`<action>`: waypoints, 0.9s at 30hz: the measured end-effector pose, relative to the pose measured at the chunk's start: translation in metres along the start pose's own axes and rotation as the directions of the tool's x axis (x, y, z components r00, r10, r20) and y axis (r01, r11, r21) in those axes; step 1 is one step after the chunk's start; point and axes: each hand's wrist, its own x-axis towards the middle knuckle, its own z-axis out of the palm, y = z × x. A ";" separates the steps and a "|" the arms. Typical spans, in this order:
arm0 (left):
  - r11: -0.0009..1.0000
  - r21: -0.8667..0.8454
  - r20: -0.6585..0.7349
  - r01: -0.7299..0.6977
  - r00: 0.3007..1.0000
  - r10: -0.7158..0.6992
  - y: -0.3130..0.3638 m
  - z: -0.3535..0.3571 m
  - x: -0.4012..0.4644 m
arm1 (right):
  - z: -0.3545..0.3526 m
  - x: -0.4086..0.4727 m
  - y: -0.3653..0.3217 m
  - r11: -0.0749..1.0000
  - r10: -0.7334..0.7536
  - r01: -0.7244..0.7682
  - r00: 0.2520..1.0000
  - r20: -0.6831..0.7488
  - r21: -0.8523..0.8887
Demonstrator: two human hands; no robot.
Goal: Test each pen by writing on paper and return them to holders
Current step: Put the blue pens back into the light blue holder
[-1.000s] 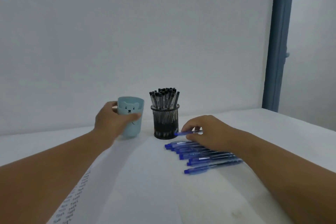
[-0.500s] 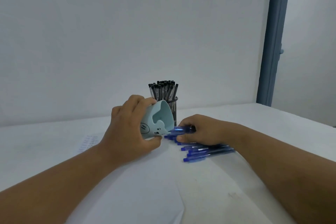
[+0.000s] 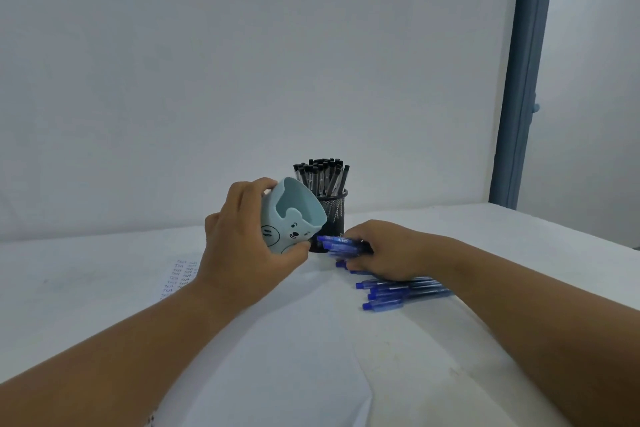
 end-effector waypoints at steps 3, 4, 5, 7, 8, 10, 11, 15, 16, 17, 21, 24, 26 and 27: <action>0.999 -0.023 -0.033 0.038 0.999 -0.038 -0.001 0.000 0.000 | 0.002 0.001 -0.002 1.000 0.001 0.000 1.000 -0.028 0.012; 0.999 -0.026 -0.038 0.047 0.998 -0.048 -0.001 0.000 0.000 | 0.003 0.002 -0.002 1.000 -0.001 0.002 0.999 -0.048 0.016; 0.998 -0.027 -0.040 0.054 0.998 -0.055 -0.002 0.000 0.000 | 0.004 0.003 -0.001 1.000 -0.003 0.004 0.998 -0.070 0.015; 0.998 -0.025 -0.040 0.063 0.997 -0.063 -0.002 0.000 0.000 | 0.005 0.004 -0.001 1.000 0.000 0.002 0.994 -0.108 0.020; 0.998 -0.023 -0.035 0.063 0.997 -0.064 -0.002 0.000 -0.001 | 0.005 0.004 -0.001 0.999 0.003 0.001 0.992 -0.123 0.033; 0.998 -0.010 -0.015 0.058 0.998 -0.058 -0.002 0.000 -0.001 | 0.003 0.003 -0.002 0.995 -0.003 0.021 0.983 -0.184 0.094; 0.999 0.002 -0.002 0.054 0.999 -0.054 -0.002 0.001 -0.001 | 0.000 0.003 -0.003 0.989 -0.011 0.045 0.972 -0.235 0.142; 0.998 0.054 0.044 0.041 0.998 -0.043 -0.002 0.001 -0.002 | -0.013 0.000 -0.007 0.944 0.037 0.109 0.903 -0.428 0.312; 0.997 0.072 0.064 0.033 0.997 -0.038 -0.001 0.001 -0.002 | -0.014 -0.001 -0.010 0.928 0.056 0.131 0.877 -0.478 0.350; 0.996 0.086 0.090 0.022 0.995 -0.030 -0.001 0.001 -0.002 | -0.017 -0.003 -0.015 0.898 0.069 0.184 0.839 -0.540 0.399; 0.993 0.098 0.152 -0.063 0.987 0.048 0.005 0.004 -0.001 | -0.037 -0.011 -0.047 0.578 0.224 0.525 0.634 -0.740 0.625; 0.984 0.104 0.148 -0.147 0.980 0.131 0.015 0.007 0.001 | -0.035 -0.011 -0.073 0.307 0.351 0.598 0.652 -0.672 0.740; 0.990 0.045 0.120 -0.135 0.984 0.128 0.023 0.008 0.002 | -0.020 -0.007 -0.082 0.350 0.379 0.501 0.697 -0.609 0.792; 0.993 0.001 0.105 -0.116 0.988 0.116 0.026 0.009 0.001 | -0.012 -0.005 -0.083 0.428 0.383 0.423 0.715 -0.584 0.799</action>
